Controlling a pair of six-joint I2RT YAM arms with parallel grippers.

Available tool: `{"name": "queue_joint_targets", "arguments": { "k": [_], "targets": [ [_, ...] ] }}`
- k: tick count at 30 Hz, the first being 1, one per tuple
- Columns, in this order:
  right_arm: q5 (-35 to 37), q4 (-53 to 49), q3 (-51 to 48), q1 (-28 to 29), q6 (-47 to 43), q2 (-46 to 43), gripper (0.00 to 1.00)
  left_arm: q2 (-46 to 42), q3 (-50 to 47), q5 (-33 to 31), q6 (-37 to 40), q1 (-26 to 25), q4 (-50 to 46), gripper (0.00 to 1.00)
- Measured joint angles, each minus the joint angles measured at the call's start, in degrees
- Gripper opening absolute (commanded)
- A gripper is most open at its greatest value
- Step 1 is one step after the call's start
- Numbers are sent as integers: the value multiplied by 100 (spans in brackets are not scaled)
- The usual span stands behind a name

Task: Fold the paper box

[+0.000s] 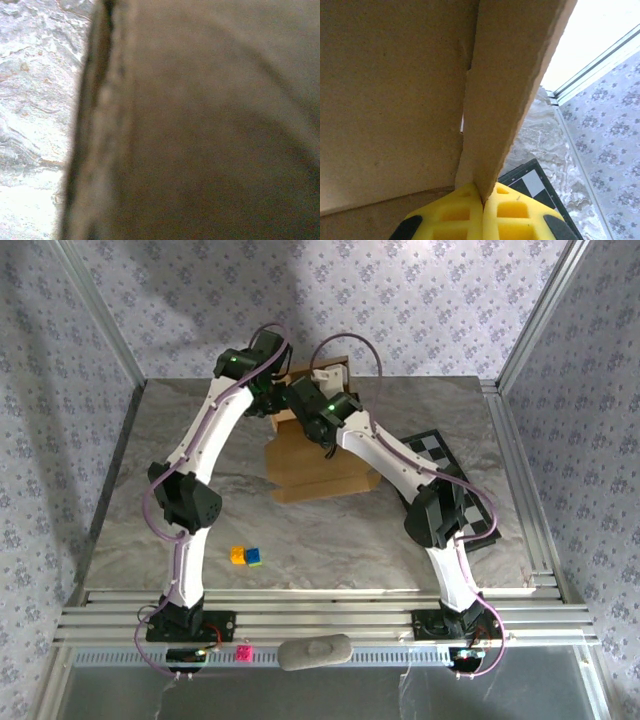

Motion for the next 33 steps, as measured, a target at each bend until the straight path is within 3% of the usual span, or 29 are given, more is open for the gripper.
{"name": "queue_joint_targets", "arguments": {
  "k": [9,15,16,18,23,29,33],
  "targets": [
    [752,-72,87,234,221,90,0,-4,-13,-223,-286,-2,44,0],
    [697,-293,83,223,647,83,0,-26,-35,-179,-315,-37,39,0],
    [603,-232,28,201,647,46,8,-31,-37,-190,-315,-37,35,0],
    [192,149,-332,105,599,-197,22,-31,-44,-195,-289,-31,17,0],
    [-1167,1113,-1303,-343,166,-1117,45,-31,-66,-212,-245,-31,-9,0],
    [-2450,1777,-1432,-903,-212,-1753,57,-35,-98,-494,-160,101,-131,0],
    [-3104,2179,-1773,-1158,-321,-2090,59,-33,-96,-588,-116,197,-236,0]
  ]
}}
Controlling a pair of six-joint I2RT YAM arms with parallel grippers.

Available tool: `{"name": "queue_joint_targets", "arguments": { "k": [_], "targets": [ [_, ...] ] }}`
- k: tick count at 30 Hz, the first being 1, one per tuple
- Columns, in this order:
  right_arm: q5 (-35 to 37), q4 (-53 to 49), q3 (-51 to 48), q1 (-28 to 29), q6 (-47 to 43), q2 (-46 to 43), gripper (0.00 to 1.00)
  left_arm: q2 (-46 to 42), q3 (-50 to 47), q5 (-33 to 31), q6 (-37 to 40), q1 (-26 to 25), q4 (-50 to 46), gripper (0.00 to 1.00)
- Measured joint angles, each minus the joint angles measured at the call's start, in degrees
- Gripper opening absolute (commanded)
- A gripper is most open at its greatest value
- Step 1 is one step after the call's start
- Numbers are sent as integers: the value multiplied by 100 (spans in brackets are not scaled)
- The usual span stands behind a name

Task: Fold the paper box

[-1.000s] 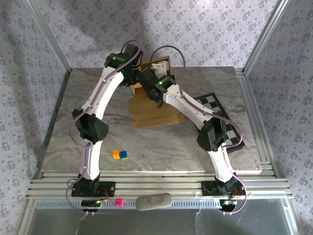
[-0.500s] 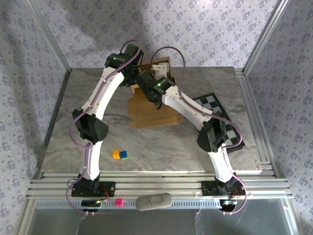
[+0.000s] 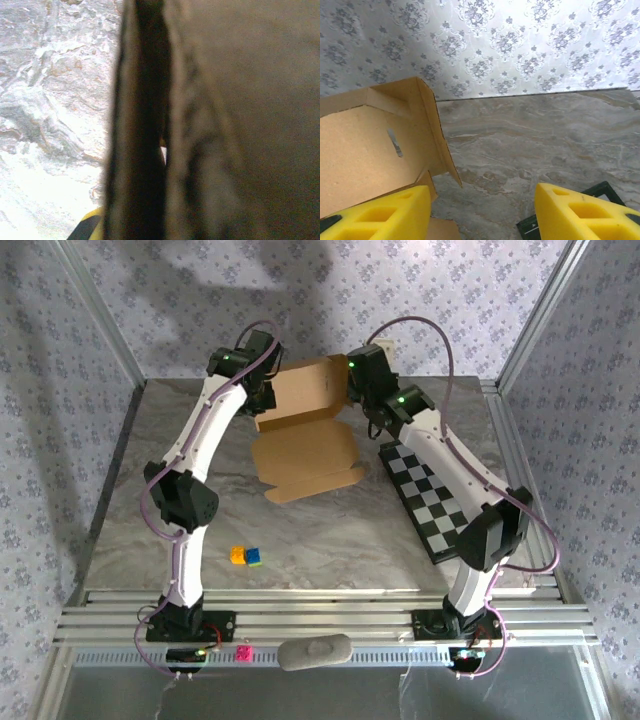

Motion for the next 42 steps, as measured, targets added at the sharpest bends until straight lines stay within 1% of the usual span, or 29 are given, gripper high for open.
{"name": "queue_joint_targets", "arguments": {
  "k": [4,6,8,10,13,15,17,18,19,20,24,26,28,30,33,36,42],
  "targets": [
    [-490,278,-190,-155,-90,-61,61,0,7,-15,33,-4,-72,0],
    [-868,498,-415,-273,-107,-105,62,0,11,-13,48,-4,-70,0],
    [-1390,798,-798,-479,-103,-229,63,0,17,7,81,-4,-70,0],
    [-2144,1193,-1311,-898,-17,-420,66,0,22,118,131,11,-63,0],
    [-3316,1784,-1875,-1731,254,-595,67,0,22,442,240,85,-61,0],
    [-4135,2133,-1978,-2269,514,-560,67,0,22,678,389,142,-31,0],
    [-4905,2463,-1958,-2618,730,-442,67,0,20,903,540,199,26,0],
    [-5414,2686,-1899,-2767,901,-295,68,0,4,1023,612,229,74,0],
    [-5821,2850,-1812,-2848,1034,-146,72,-2,-13,1137,686,247,122,0],
    [-6312,3027,-1652,-2911,1200,103,75,-2,-46,1259,761,273,173,0],
    [-7903,3265,-927,-2911,1624,1185,75,-2,-212,1777,1069,352,332,0],
    [-8421,3220,-776,-2850,1714,1523,74,-2,-254,1991,1187,398,389,0],
    [-8776,3169,-710,-2804,1773,1687,73,-2,-286,2135,1283,437,433,0],
    [-9077,3158,-656,-2778,1853,1716,68,-2,-343,2251,1331,498,437,0],
    [-9394,3187,-461,-2765,1910,1716,65,-2,-367,2393,1388,586,459,0],
    [-9584,3176,-400,-2710,1893,1683,64,-2,-367,2481,1394,616,511,0],
    [-9680,2745,-400,-2461,1563,1679,65,-2,-367,2549,1394,608,555,0]
  ]
}}
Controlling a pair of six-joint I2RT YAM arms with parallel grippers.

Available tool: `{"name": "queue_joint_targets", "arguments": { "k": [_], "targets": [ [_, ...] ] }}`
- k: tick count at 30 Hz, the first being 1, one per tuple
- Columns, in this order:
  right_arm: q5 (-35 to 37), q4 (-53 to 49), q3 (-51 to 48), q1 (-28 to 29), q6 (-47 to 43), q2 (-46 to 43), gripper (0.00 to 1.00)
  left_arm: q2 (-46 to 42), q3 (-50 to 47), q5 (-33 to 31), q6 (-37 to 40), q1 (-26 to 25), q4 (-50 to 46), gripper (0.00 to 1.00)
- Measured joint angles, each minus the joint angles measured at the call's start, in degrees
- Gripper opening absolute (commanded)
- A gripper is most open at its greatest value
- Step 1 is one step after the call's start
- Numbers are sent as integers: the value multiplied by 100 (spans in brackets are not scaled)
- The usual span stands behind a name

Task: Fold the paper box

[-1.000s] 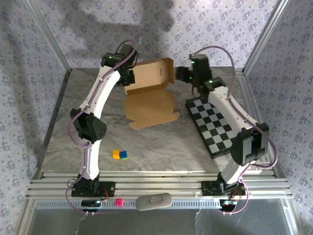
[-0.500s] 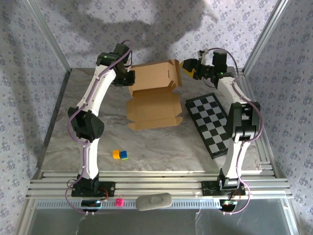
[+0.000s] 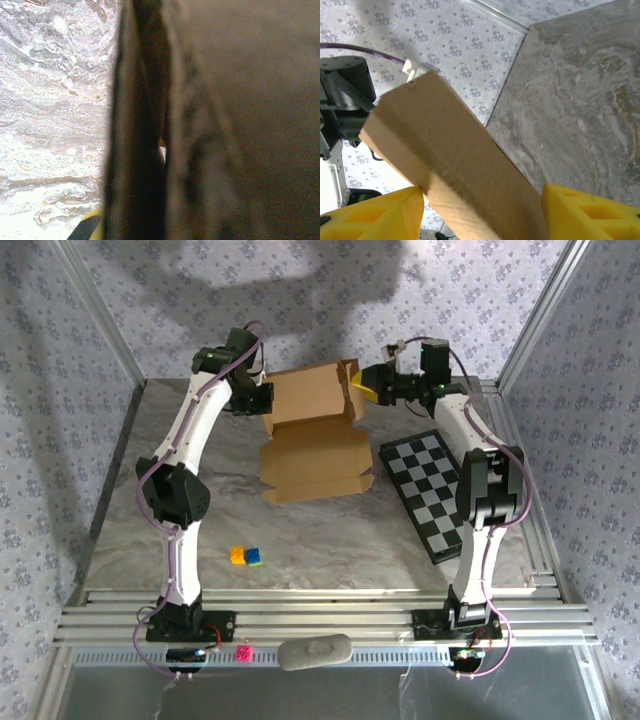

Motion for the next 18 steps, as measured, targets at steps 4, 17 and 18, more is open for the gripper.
{"name": "queue_joint_targets", "arguments": {
  "k": [4,17,18],
  "targets": [
    [13,-199,4,125,-153,-26,65,0,0,13,0,0,7,0],
    [1215,-2107,444,557,-1838,-549,65,0,0,-2,-26,0,7,0],
    [1384,-2236,479,610,-1971,-586,63,0,0,-9,-26,0,4,0]
  ]
}}
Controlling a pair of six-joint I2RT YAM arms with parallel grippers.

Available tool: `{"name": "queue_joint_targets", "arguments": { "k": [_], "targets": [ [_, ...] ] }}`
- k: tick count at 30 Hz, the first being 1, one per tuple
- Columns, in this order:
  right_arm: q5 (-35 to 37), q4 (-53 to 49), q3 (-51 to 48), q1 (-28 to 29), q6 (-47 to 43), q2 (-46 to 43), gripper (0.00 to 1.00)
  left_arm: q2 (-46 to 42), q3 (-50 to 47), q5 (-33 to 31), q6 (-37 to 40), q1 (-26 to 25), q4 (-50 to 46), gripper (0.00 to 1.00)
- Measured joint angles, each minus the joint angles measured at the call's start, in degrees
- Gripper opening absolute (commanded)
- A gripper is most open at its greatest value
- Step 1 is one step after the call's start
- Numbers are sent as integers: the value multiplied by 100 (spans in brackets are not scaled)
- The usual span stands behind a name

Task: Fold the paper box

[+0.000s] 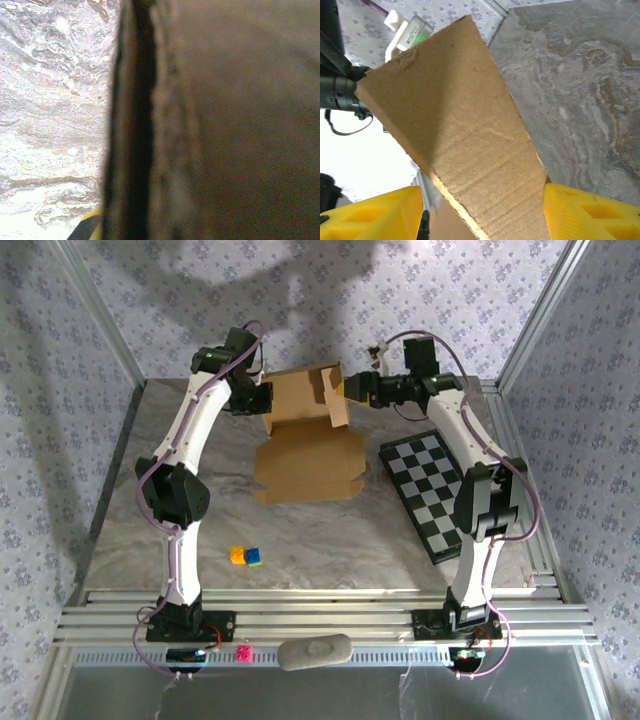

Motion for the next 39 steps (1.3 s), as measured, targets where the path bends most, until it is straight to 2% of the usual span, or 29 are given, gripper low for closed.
{"name": "queue_joint_targets", "arguments": {
  "k": [8,15,18,20,29,39],
  "targets": [
    [1412,-697,341,326,-662,-50,61,0,35,-114,0,-85,-33,0],
    [2997,-988,490,737,-1001,-83,57,0,61,-195,0,-175,-98,0],
    [3663,-1121,643,949,-1082,-83,48,0,66,-221,-17,-175,-127,0],
    [4098,-1217,769,1062,-1110,-76,37,0,81,-229,-44,-175,-127,0],
    [6349,-1628,1537,1611,-1073,282,0,0,304,-328,-107,-186,-184,0],
    [9226,-1987,1976,2367,-831,704,0,2,420,-330,-214,-282,-249,0]
  ]
}}
